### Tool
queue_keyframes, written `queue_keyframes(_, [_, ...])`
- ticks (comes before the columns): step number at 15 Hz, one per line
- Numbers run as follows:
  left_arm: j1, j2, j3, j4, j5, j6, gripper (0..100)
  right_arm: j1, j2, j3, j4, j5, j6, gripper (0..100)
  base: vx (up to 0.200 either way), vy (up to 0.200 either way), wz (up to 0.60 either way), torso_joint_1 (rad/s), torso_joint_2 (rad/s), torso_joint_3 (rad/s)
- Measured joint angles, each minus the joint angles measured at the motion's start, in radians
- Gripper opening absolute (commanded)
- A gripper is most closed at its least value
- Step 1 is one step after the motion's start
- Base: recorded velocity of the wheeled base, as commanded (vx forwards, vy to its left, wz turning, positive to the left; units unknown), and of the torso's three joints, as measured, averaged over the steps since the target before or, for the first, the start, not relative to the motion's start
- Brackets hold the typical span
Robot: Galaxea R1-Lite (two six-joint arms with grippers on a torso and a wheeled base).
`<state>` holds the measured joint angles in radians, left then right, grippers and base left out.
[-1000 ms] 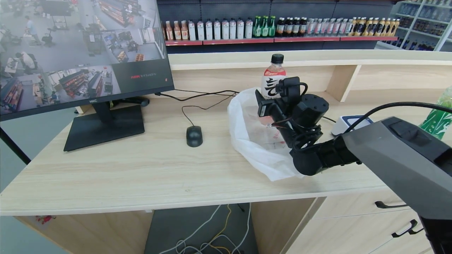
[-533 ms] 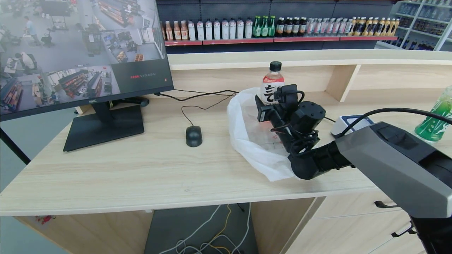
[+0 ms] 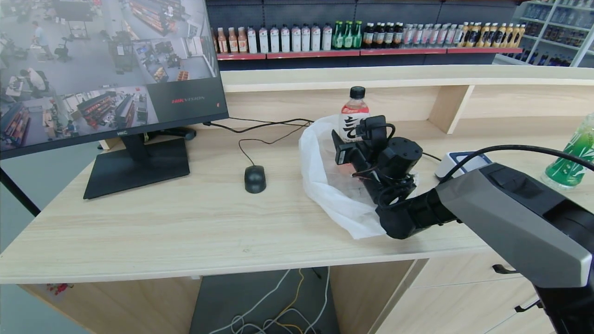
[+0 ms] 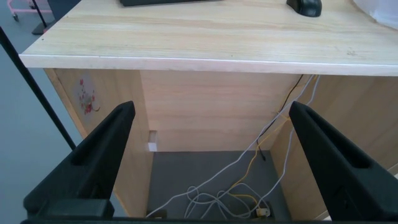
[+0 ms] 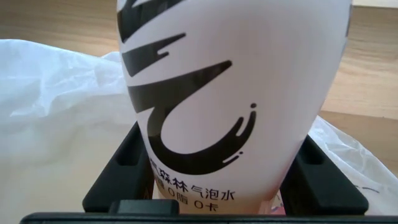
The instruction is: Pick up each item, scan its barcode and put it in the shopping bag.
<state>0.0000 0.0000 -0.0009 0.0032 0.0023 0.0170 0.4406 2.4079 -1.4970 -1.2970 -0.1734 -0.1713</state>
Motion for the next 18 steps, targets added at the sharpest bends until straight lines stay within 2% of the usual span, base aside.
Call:
queue_keyframes(10, [0.0, 0.0, 0.0, 0.0, 0.0, 0.0, 100, 0.002, 0.008, 0.001, -0.002, -0.003, 0.02, 0, 0.0, 0.0, 0.0, 0.0, 0.0, 0.0])
queue_keyframes(11, [0.0, 0.0, 0.0, 0.0, 0.0, 0.0, 100, 0.002, 0.008, 0.002, -0.003, -0.002, 0.02, 100, 0.0, 0.0, 0.0, 0.0, 0.0, 0.0])
queue_keyframes(18, [0.0, 0.0, 0.0, 0.0, 0.0, 0.0, 100, 0.006, 0.009, 0.005, -0.017, -0.007, 0.033, 100, 0.0, 0.0, 0.0, 0.0, 0.0, 0.0])
